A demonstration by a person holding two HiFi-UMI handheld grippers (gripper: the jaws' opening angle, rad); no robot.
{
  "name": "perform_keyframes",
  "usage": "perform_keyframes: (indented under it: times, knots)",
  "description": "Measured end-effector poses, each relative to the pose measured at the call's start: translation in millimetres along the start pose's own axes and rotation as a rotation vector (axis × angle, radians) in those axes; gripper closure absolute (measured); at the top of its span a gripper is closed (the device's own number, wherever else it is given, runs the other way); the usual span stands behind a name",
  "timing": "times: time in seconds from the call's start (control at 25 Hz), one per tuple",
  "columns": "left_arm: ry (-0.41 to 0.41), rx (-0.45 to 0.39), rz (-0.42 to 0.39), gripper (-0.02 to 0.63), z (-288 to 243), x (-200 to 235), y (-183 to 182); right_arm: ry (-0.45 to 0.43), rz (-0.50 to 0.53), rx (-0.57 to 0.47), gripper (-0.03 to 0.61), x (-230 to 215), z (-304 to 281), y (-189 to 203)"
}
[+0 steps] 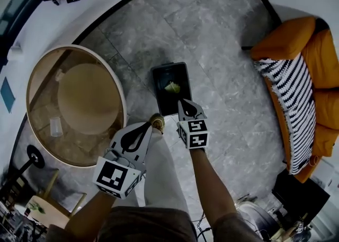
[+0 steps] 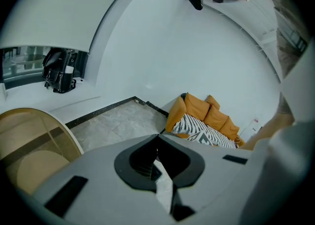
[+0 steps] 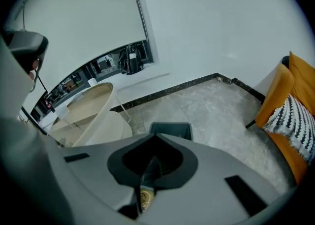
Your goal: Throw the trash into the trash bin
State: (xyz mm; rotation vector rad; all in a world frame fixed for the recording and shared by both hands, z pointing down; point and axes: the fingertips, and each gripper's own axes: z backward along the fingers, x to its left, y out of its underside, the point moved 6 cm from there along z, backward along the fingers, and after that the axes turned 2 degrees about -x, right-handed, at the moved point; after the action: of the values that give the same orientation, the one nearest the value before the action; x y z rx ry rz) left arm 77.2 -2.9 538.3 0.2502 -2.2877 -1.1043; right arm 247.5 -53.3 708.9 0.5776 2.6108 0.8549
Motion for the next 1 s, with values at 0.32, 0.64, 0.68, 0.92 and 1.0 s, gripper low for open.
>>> perform_keyframes:
  times: [0.32,0.64,0.68,0.92,1.0]
  knots:
    - [0.007,-0.041,-0.014,0.594,55,-33,-71,-0.03,0.0,-0.091,0.558,35,84,-79]
    - [-0.003,-0.131,-0.005,0.595,132,-67,-135,-0.133,0.074,-0.146,0.558,97,162,-153]
    - [-0.004,-0.146,-0.01,0.595,141,-71,-141,-0.145,0.089,-0.157,0.558,104,169,-160]
    - [-0.033,-0.205,-0.052,0.594,186,-75,-159,-0.198,0.149,-0.203,0.558,139,196,-195]
    - [-0.065,-0.228,-0.045,0.595,201,-68,-161,-0.219,0.172,-0.215,0.558,153,195,-205]
